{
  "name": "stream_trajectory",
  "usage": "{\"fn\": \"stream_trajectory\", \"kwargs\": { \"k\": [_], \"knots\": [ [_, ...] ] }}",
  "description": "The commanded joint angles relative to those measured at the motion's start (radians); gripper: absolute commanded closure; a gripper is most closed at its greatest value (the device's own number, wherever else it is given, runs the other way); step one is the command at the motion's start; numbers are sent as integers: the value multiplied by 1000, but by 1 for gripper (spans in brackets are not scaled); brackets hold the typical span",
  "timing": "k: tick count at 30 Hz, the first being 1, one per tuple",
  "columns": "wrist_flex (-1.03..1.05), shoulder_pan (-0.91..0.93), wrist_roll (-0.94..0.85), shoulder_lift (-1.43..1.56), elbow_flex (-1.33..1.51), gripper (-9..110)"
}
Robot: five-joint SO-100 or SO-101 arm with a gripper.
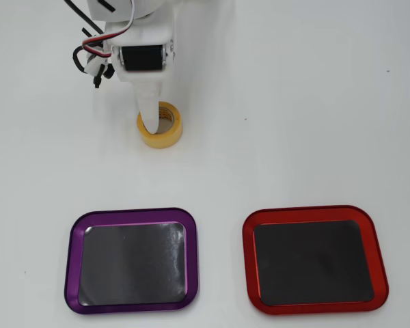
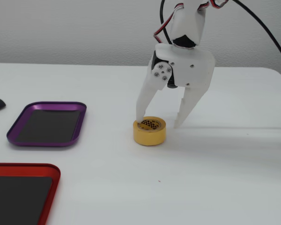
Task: Grasp a tape and put it in the right purple dish.
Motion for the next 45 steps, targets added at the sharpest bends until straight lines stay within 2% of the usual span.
{"fn": "stream_trajectory", "kwargs": {
  "k": [1,7,11,20,31,45],
  "knots": [
    [6,0,0,18,2,81],
    [11,-3,5,20,2,81],
    [98,-11,5,26,-23,81],
    [115,-6,6,273,-29,81],
    [28,5,5,132,31,81],
    [-17,-6,5,117,100,81]
  ]
}}
